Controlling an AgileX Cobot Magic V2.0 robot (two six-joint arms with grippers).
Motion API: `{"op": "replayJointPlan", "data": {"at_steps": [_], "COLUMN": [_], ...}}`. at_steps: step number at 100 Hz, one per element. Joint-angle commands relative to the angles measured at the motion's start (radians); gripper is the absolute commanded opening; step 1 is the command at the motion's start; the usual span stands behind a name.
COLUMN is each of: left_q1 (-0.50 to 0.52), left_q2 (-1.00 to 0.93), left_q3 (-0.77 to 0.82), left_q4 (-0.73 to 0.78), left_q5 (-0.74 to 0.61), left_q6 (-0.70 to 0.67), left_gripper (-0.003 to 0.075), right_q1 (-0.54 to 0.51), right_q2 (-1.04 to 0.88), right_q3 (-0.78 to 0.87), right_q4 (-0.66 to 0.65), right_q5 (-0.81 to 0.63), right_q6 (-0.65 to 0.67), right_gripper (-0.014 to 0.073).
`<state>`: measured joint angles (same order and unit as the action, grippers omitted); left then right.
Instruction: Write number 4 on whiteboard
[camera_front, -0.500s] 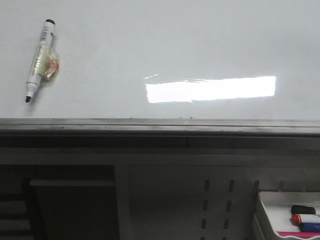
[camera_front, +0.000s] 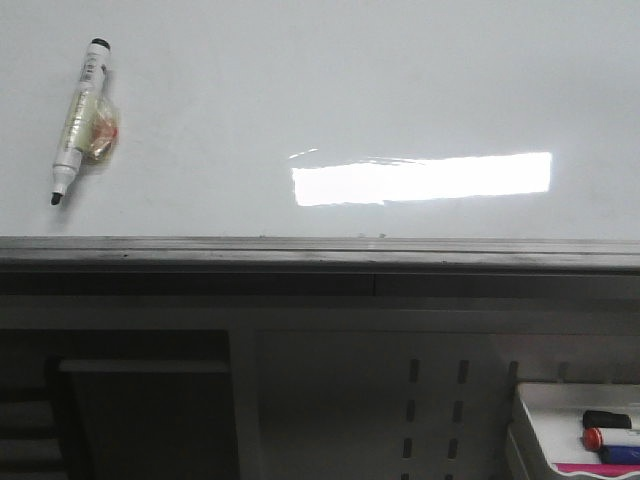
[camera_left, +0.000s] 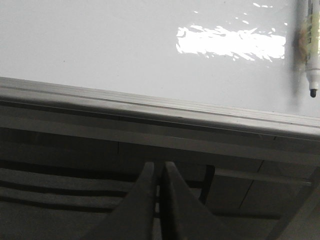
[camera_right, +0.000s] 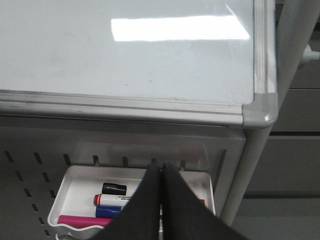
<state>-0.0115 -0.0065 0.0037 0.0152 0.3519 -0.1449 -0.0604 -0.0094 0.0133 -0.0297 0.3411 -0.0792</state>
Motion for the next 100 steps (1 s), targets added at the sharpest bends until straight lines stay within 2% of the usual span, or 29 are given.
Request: {"op": "replayJointPlan", "data": {"at_steps": [1, 42, 57, 70, 100], "left_q1": [0.004, 0.004, 0.004, 0.004, 0.004], "left_q2": [-0.023, -0.023, -0.023, -0.023, -0.023], "left_q3": [0.034, 0.034, 0.034, 0.034, 0.034], "left_q4": [0.011, 0.013, 0.1, 0.111, 0.105], "left_q5": [-0.045, -0.052, -0.097, -0.105, -0.107], "left_q6": [0.0, 0.0, 0.0, 0.0, 0.0], "left_gripper": [-0.002, -0.002, -0.002, -0.002, -0.002], "right_q1": [-0.008, -0.008, -0.008, -0.008, -0.008], "right_q2": [-0.016, -0.016, -0.016, -0.016, -0.016], "right_q3": [0.022, 0.022, 0.022, 0.022, 0.022], "right_q4": [0.001, 0.001, -0.044, -0.102, -0.08], "right_q5": [-0.017, -0.019, -0.045, -0.127, -0.318], "right_q6": [0.001, 0.001, 0.001, 0.001, 0.001], "right_gripper": [-0.0064, -0.0064, -0.0064, -0.0064, -0.0064]}}
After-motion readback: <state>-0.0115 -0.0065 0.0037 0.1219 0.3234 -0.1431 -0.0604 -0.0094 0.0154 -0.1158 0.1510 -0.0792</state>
